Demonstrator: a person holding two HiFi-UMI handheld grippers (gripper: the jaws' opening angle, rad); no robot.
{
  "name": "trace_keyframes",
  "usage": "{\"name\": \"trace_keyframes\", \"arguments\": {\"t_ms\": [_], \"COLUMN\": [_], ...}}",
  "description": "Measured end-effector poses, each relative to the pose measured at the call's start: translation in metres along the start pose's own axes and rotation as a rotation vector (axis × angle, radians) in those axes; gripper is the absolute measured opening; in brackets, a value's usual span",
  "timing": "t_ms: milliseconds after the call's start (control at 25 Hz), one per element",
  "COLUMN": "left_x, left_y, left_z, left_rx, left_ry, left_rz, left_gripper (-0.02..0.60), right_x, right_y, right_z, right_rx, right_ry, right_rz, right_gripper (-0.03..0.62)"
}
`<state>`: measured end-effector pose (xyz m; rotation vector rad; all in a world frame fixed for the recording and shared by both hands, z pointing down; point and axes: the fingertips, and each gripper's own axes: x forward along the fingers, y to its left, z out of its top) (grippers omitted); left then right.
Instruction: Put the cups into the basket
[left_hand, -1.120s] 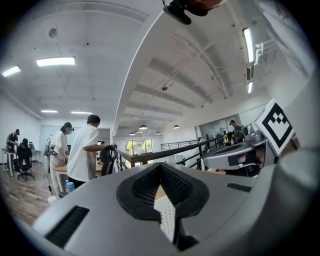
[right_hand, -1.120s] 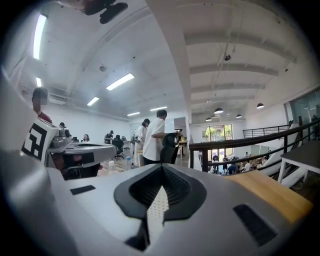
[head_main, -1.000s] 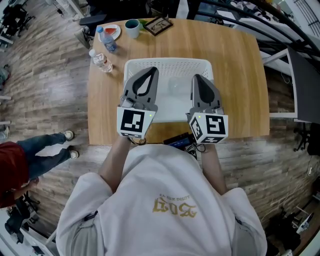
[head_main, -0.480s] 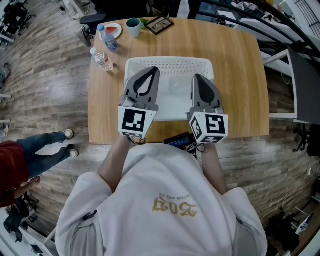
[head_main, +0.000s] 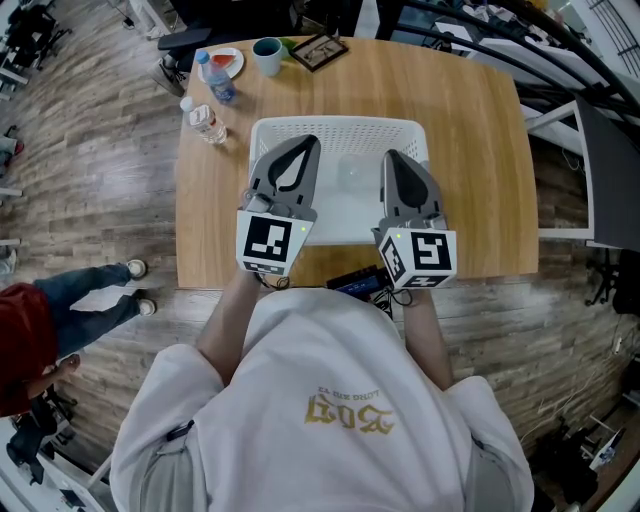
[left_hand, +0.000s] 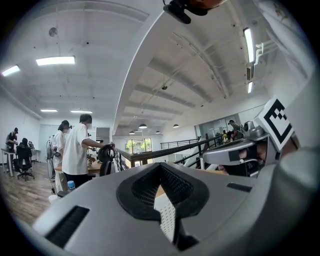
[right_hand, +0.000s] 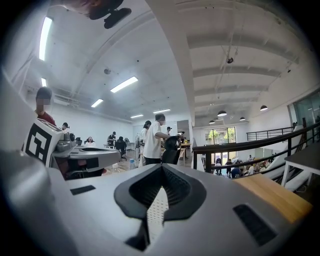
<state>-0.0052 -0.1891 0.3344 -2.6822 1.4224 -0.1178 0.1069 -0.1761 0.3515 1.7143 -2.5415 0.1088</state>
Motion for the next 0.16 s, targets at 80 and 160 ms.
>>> {"name": "trace_keyframes", "arguments": {"t_ms": [80, 160], "left_x": [-0.0003, -0.0006], "left_y": [-0.0011, -0.0020], "left_z": [-0.0012, -0.0024], "left_rx": [-0.004, -0.008], "left_ry": [0.002, 0.004], "left_rz": [-0.004, -0.008], "left_gripper": [0.008, 0.008], "right_x": [0.0000, 0.0000], "right_y": [0.0003, 0.0005], "right_z": [-0.0014, -0.0026], "right_rx": [0.000, 0.002], "right_ry": [0.003, 0.005], "right_rz": [0.000, 0.000], "right_gripper": [0.009, 0.009]}}
